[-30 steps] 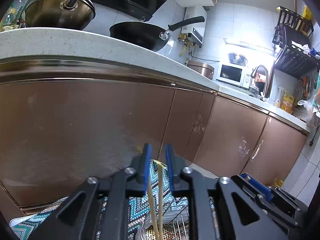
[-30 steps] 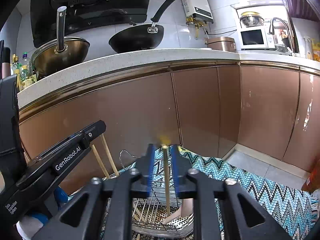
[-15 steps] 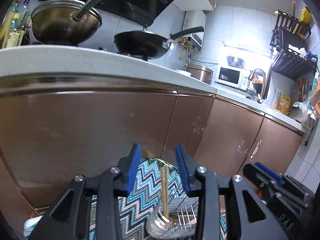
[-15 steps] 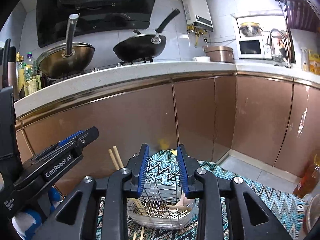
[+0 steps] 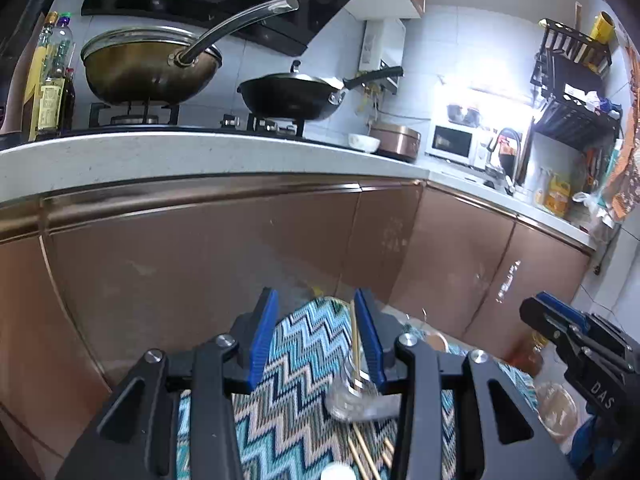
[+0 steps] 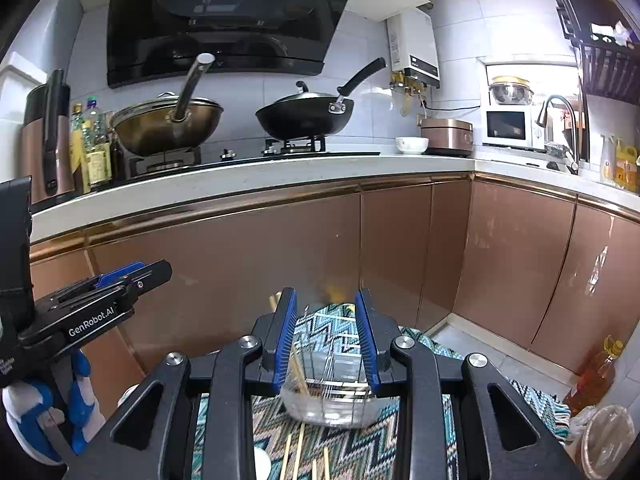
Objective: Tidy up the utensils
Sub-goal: 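Move the left tool to a white spoon while the right tool reaches toward a chopstick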
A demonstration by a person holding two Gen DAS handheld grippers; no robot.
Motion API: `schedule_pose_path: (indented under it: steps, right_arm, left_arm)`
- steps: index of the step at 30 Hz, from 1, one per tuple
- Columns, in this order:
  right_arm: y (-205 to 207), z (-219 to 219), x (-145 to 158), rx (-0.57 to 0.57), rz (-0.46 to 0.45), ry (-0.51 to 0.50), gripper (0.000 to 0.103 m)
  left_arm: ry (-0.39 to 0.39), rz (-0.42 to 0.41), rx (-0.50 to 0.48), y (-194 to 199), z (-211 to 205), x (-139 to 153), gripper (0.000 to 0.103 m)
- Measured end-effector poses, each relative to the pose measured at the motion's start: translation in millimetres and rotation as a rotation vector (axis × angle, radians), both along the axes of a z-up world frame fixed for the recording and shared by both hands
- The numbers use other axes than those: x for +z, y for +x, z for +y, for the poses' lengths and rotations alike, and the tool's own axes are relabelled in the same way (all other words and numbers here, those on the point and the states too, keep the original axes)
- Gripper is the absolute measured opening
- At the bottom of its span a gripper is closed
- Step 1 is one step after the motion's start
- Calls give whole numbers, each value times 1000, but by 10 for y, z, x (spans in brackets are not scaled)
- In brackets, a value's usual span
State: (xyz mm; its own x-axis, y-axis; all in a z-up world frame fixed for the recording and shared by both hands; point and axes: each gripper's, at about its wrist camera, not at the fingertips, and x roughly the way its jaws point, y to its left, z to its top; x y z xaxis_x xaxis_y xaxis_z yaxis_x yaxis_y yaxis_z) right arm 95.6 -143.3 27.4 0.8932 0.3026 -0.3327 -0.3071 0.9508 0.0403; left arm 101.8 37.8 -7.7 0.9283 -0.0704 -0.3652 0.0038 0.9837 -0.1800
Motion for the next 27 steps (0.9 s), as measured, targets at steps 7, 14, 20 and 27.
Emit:
schedule_pose_path:
  steps: [7, 14, 20, 27]
  right_arm:
    - [-323, -8, 49, 2, 29, -19, 30]
    - [-579, -96, 30, -9, 81, -40, 30]
    - [-687, -194, -34, 0, 148, -31, 30]
    - [-486, -111, -433, 70, 342, -71, 25]
  left_arm:
    - [-51, 116, -86, -249, 111, -49, 38]
    - [-64, 200, -137, -471, 167, -163, 38]
    - [-90, 266, -179, -604, 225, -295, 38]
    - [-123, 367, -185, -641, 443, -575, 38]
